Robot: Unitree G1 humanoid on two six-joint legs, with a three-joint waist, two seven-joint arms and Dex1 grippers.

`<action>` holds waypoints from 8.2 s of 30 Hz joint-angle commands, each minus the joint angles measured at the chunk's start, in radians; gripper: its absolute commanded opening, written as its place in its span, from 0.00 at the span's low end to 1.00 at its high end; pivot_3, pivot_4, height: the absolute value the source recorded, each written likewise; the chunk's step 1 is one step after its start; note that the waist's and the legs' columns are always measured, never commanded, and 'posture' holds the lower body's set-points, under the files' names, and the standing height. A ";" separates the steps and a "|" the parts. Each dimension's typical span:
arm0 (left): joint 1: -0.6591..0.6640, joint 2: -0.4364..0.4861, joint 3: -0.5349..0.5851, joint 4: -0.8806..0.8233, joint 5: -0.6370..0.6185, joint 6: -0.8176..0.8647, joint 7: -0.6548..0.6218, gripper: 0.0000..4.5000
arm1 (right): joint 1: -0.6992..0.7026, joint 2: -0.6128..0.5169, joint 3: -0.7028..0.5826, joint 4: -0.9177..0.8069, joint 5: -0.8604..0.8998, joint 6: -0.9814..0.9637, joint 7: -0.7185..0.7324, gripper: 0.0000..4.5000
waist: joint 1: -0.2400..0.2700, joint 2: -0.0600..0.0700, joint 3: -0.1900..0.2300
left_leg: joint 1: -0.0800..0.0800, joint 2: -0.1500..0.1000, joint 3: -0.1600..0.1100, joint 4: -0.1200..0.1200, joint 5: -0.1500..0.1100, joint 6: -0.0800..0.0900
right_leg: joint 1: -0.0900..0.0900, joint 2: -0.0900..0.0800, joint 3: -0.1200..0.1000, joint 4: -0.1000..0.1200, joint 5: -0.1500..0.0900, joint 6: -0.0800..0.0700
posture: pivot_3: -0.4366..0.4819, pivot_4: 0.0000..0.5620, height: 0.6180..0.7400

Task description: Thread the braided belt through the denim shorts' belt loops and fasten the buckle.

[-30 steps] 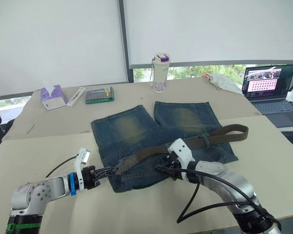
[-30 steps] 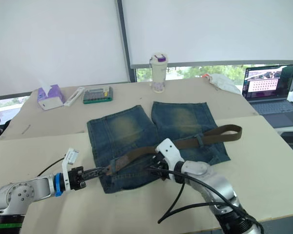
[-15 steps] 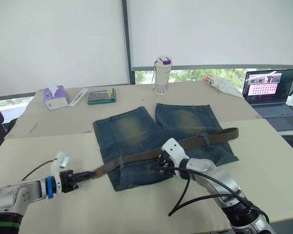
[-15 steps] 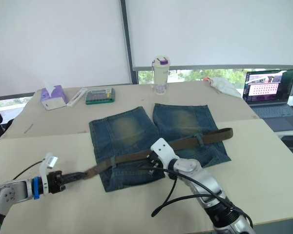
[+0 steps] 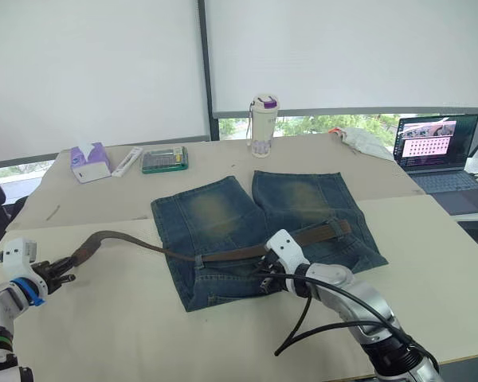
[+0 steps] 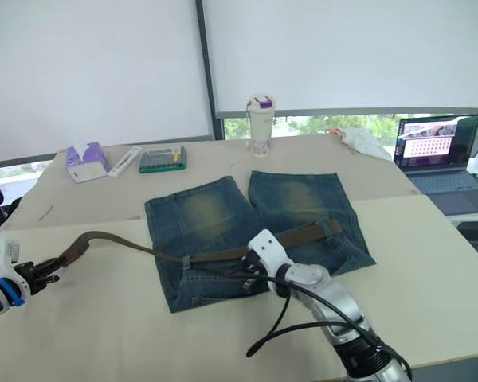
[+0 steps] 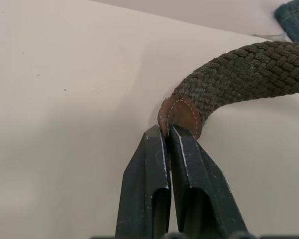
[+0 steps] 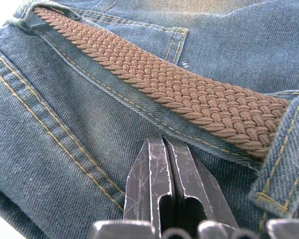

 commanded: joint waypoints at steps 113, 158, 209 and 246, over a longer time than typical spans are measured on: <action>-0.433 -0.204 -0.655 -0.280 0.535 -0.785 -0.125 0.02 | -0.440 -0.333 -0.209 0.604 -0.226 -0.636 0.284 0.01 | 0.001 0.004 0.017 | -0.028 0.003 0.008 0.009 0.010 -0.009 | -0.021 0.000 -0.002 0.002 0.013 -0.003 | 0.48 0.27 1.00; 0.065 -0.097 -0.590 -0.931 0.283 0.024 -0.434 0.00 | 0.452 -0.715 -0.331 -0.353 0.227 -0.315 0.585 0.22 | 0.023 0.006 0.025 | -0.009 0.009 0.018 0.020 -0.005 0.011 | 0.003 0.004 0.000 -0.001 0.006 0.002 | 0.48 0.27 1.00; 0.547 -0.413 0.609 -1.306 -0.819 0.902 0.488 0.78 | 0.001 -0.339 -0.107 -0.241 0.254 -0.347 0.467 1.00 | 0.011 0.001 0.027 | 0.001 0.013 0.018 0.018 -0.010 0.007 | 0.008 0.002 0.001 0.000 0.003 0.001 | 0.48 0.27 1.00; 0.010 -0.189 0.400 -0.302 -0.703 0.293 0.616 0.86 | 0.009 -0.386 -0.176 -0.337 0.254 -0.280 0.452 1.00 | 0.024 -0.006 0.024 | -0.001 0.012 0.018 0.005 -0.001 -0.010 | -0.001 0.004 -0.003 -0.002 0.007 -0.006 | 0.48 0.27 1.00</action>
